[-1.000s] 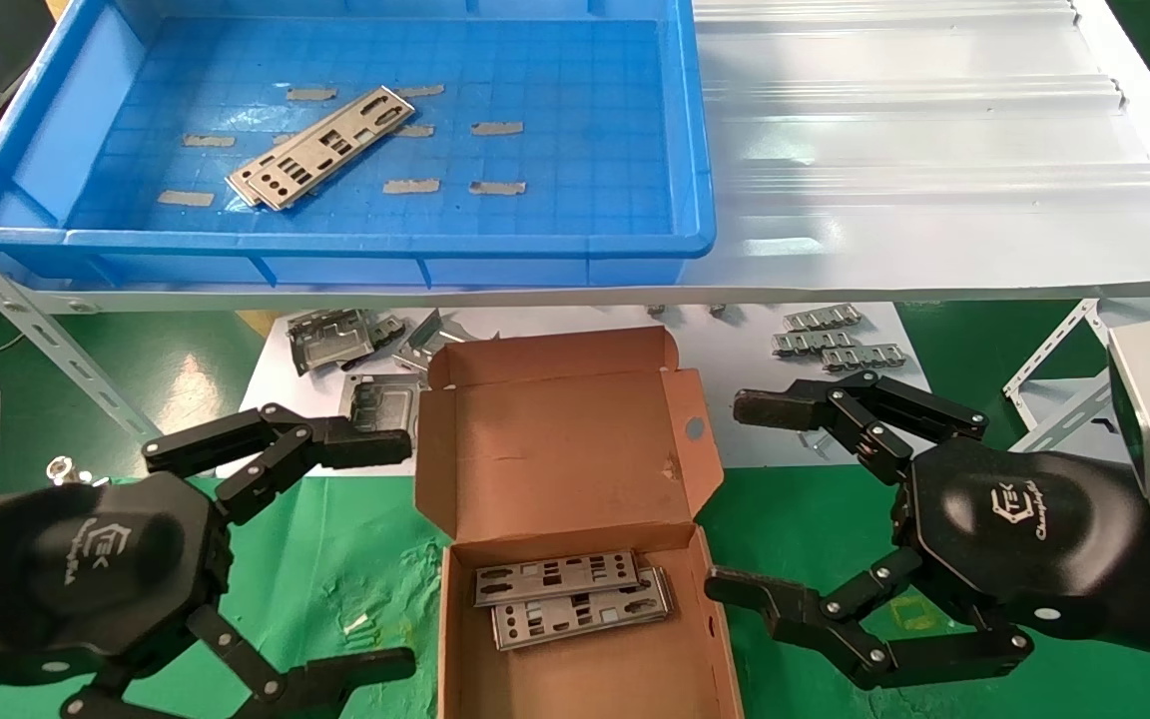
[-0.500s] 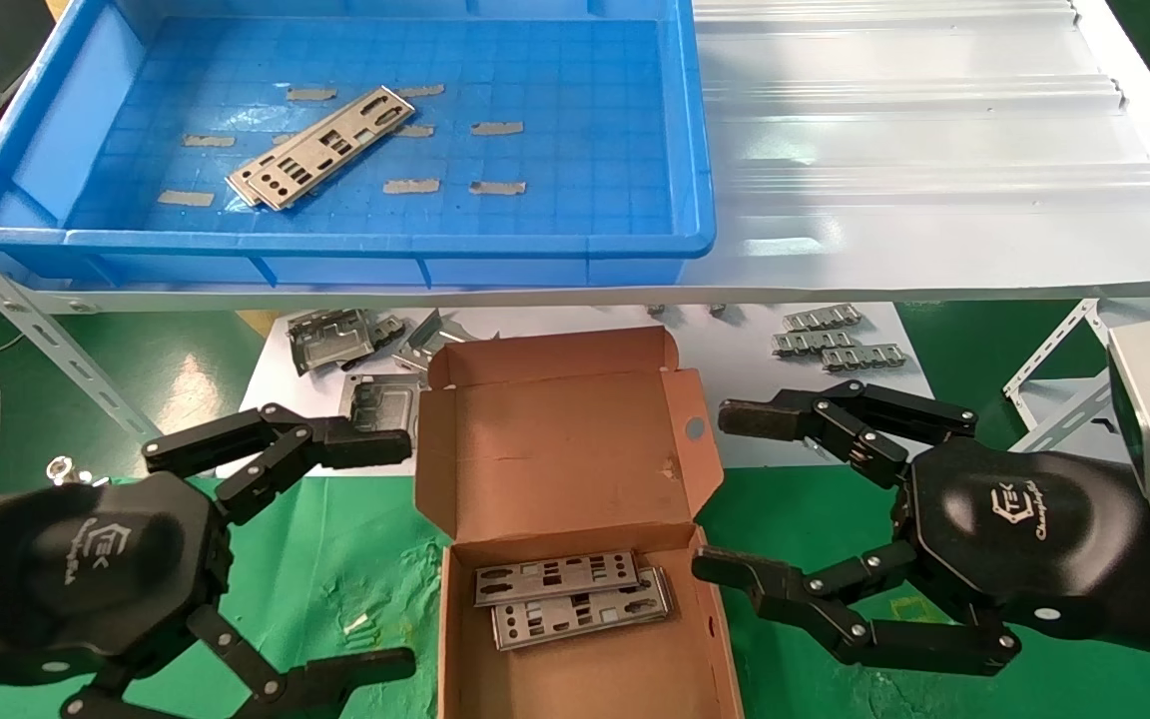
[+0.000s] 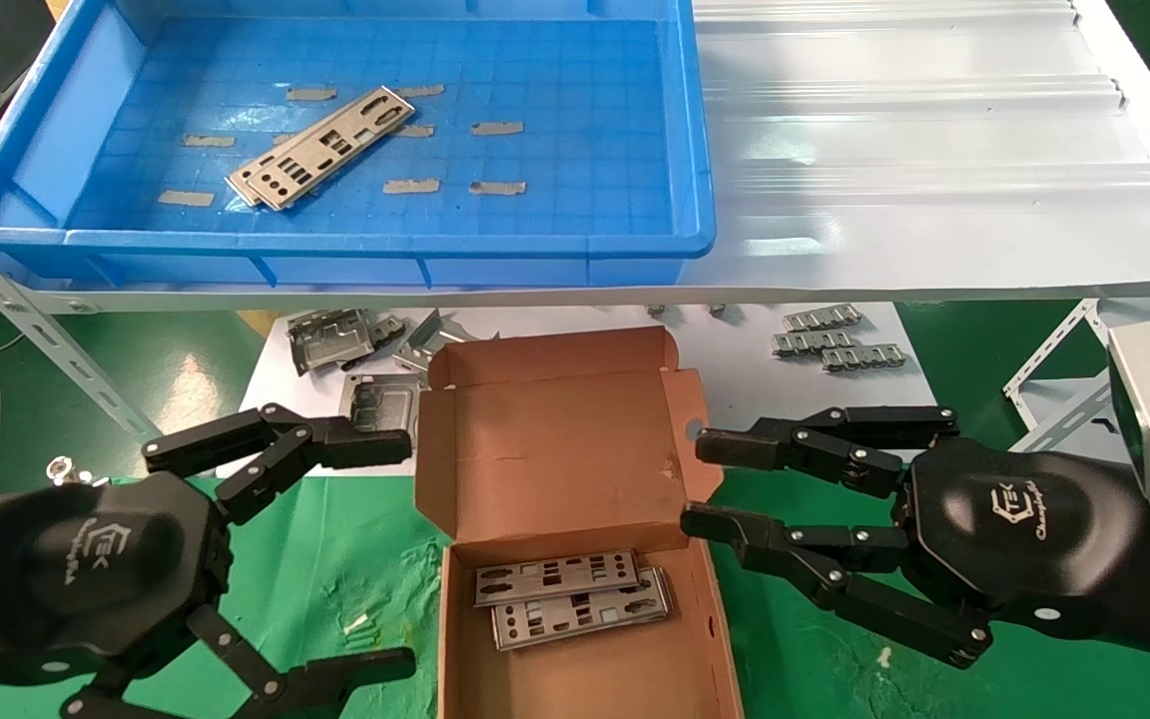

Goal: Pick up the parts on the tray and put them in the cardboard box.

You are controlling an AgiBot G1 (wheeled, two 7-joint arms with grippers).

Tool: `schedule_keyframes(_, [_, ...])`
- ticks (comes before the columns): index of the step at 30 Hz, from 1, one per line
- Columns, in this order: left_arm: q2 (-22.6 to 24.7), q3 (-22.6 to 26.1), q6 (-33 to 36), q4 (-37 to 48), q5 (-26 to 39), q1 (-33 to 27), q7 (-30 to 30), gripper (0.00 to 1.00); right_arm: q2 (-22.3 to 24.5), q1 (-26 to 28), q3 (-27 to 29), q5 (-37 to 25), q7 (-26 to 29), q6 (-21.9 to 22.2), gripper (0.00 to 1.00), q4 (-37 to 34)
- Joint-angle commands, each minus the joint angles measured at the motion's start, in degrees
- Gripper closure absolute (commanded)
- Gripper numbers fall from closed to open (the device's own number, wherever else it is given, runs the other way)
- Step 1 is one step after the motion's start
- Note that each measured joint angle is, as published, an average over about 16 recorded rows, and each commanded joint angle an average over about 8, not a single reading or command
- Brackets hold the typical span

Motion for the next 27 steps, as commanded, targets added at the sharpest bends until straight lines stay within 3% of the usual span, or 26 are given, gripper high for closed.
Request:
schedule_keyframes(1, [0.0,0.0,0.0,0.0,0.0,0.0,0.0,0.00,0.0,0.0,0.0,0.0,0.0,0.0,1.00,0.0])
schedule_keyframes(27, [0.0,0.0,0.0,0.0,0.0,0.0,0.0,0.00,0.0,0.0,0.0,0.0,0.0,0.0,1.00,0.0])
